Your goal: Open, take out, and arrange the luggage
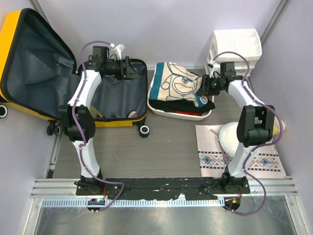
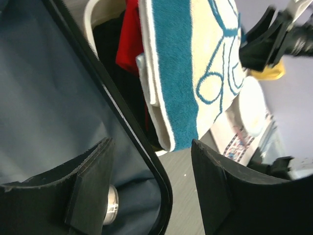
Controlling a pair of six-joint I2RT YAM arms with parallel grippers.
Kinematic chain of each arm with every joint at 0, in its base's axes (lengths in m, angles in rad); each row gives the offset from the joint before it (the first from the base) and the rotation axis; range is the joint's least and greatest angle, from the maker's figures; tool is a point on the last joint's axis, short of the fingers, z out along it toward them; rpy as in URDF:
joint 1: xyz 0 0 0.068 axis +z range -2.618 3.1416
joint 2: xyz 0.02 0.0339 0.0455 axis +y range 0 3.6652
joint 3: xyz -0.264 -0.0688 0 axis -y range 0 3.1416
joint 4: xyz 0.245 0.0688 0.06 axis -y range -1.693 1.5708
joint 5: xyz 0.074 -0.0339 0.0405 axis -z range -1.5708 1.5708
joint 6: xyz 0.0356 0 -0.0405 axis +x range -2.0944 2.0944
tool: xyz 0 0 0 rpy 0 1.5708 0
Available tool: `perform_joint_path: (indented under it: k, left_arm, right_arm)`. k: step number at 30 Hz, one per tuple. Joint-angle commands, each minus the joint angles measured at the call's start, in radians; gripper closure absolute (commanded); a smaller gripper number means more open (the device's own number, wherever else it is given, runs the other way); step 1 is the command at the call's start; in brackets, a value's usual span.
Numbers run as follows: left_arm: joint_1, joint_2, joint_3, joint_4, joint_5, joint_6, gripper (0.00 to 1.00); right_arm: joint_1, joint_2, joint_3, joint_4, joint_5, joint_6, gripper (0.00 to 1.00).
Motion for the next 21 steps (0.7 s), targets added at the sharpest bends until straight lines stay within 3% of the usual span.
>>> perform_joint_path:
  k: [1, 3, 6, 11, 16, 21]
  left_arm:
    - [-0.099, -0.012, 0.11, -0.238, -0.102, 0.316, 0.33]
    - [-0.107, -0.025, 0.075, -0.214, -0.117, 0.327, 0.34]
    - [-0.095, -0.029, 0.064, -0.218, -0.131, 0.326, 0.34]
    - [-0.052, -0.014, 0.085, -0.195, -0.11, 0.259, 0.33]
    - [0.002, 0.037, 0.14, -0.146, 0.004, 0.093, 0.32]
    - [0.014, 0.035, 0.154, -0.161, -0.019, 0.13, 0.32]
  right_arm:
    - [0.001, -0.047, 0.138, -0.087, 0.03, -0.061, 0.39]
    - [0.002, -0.062, 0.228, -0.148, 0.003, -0.075, 0.3]
    - [0.016, -0.086, 0.313, -0.193, -0.042, -0.105, 0.28]
    - [0.161, -0.1, 0.341, -0.124, -0.034, -0.17, 0.25]
    - [0.303, 0.07, 0.451, -0.078, 0.009, -0.182, 0.22]
    - [0.401, 0.231, 0.53, -0.137, 0.11, -0.236, 0.21]
